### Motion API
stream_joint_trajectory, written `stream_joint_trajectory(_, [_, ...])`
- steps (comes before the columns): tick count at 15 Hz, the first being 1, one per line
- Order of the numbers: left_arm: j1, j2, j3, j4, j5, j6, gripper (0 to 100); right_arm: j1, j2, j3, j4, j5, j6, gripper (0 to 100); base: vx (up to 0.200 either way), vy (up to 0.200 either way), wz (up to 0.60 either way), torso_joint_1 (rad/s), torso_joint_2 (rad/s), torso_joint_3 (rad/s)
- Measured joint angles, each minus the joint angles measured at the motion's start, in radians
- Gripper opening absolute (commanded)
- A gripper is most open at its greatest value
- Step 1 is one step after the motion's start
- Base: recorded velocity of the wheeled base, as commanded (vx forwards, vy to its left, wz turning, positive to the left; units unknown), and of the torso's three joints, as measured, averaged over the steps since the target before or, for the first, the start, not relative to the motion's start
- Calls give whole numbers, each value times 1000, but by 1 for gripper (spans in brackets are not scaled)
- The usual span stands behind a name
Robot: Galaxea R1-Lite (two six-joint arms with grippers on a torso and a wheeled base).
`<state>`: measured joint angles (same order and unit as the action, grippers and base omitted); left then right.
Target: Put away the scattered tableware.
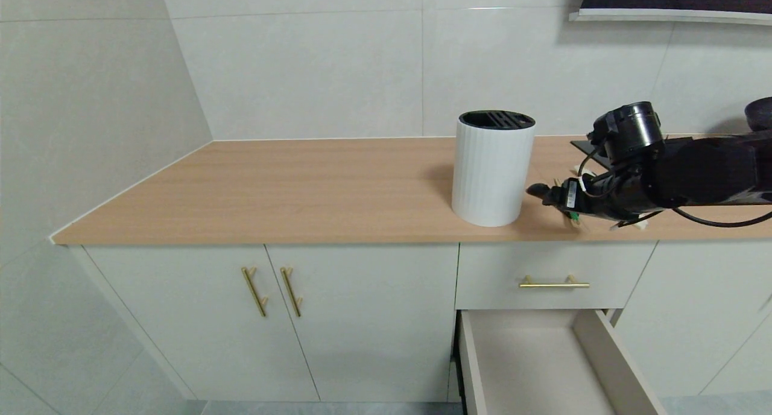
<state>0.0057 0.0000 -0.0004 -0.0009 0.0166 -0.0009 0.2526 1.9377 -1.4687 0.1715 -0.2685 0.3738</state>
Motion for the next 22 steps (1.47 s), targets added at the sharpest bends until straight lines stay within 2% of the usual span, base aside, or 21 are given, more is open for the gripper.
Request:
stream_joint_trajectory(2, [0,0,0,0,0,0,100,-27,46,-17,-46,-25,-4,100,0,0,0,0,0,0])
stream_joint_trajectory(12, [0,0,0,0,0,0,100,-52,144,-51,-51,-56,-11,100,0,0,0,0,0,0])
stream_joint_trajectory(13, [0,0,0,0,0,0,100,-53,147,-51,-51,-57,-12,0,0,0,0,0,0,0])
stream_joint_trajectory(22, [0,0,0,0,0,0,100,-53,146,-52,-51,-57,-10,0,0,0,0,0,0,0])
